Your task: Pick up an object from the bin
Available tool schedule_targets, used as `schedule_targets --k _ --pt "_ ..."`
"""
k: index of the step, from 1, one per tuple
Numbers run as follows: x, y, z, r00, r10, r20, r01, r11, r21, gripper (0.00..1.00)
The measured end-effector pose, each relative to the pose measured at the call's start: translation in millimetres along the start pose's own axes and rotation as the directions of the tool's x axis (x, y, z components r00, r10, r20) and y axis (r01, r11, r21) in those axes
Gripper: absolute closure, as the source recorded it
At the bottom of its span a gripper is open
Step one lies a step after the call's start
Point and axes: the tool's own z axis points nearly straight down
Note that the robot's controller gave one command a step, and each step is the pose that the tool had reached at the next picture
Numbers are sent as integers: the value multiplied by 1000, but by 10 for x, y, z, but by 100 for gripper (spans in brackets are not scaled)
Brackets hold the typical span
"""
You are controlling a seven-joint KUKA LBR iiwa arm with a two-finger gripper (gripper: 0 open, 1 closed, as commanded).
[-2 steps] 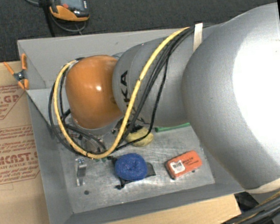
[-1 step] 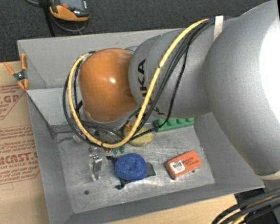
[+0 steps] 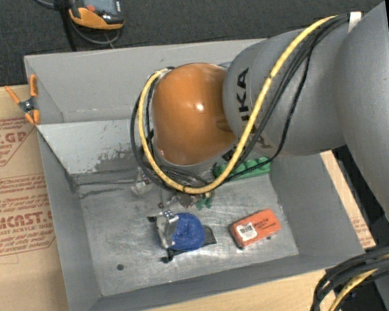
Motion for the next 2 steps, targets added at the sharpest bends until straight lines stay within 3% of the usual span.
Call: schedule_targets --k 1,2 --pt "87 -12 281 994 -106 9 106 994 3 0" --pt "25 -225 472 967 -256 -3 256 967 -3 0"
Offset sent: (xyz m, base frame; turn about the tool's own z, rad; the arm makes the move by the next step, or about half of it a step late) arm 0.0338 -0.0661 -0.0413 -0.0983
